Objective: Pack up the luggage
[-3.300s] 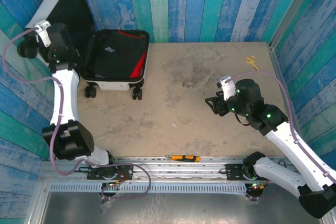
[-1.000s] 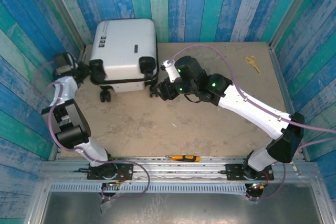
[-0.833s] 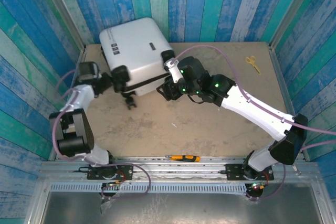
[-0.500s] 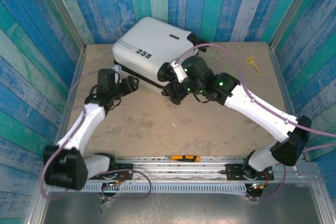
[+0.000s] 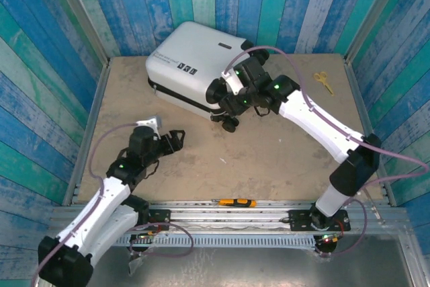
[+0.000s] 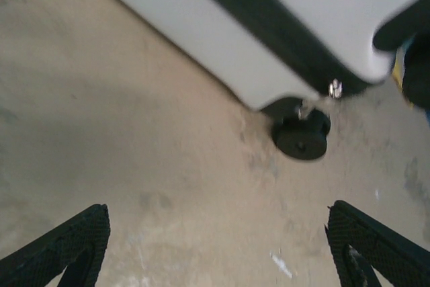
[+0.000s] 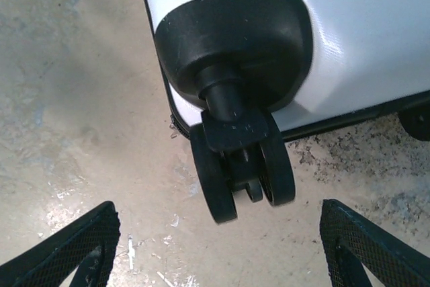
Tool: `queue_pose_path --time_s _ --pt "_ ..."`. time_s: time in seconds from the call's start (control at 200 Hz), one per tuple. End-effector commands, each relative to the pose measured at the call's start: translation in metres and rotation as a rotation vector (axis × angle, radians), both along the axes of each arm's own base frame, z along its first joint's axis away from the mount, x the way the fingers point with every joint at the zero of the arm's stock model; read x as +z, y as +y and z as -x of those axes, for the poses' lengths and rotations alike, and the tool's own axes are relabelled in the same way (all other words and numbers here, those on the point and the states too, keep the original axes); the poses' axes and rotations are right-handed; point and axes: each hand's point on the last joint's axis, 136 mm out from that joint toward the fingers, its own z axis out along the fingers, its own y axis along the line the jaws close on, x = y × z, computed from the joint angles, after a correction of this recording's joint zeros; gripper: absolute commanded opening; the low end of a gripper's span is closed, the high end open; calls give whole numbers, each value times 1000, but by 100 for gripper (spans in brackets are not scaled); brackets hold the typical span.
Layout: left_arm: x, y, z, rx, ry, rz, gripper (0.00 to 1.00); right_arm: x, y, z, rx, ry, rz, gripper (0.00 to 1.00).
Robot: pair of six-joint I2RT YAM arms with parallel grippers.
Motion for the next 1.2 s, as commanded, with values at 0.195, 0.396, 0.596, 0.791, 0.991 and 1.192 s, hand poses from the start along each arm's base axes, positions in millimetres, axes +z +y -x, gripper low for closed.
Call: queue_pose_path --time_s 0.195,0.396,0.596,0.791,0.991,1.192 --pt "-1 -43 -12 -10 -65 70 77 -33 11 -7 65 77 102 78" --pt "-11 -52 -13 -39 -78 58 78 -42 13 -19 47 72 142 77" --pt "-18 -58 -16 -72 -78 26 85 -37 -4 -29 -28 60 204 78" --pt "-23 -55 -16 -66 -73 10 86 -25 -18 -34 -48 79 145 81" --pt "-23 -56 -18 -62 -76 9 86 -28 -5 -37 5 114 94 81" --pt "-33 -67 -16 -118 -51 -29 88 -37 19 -29 91 177 41 76"
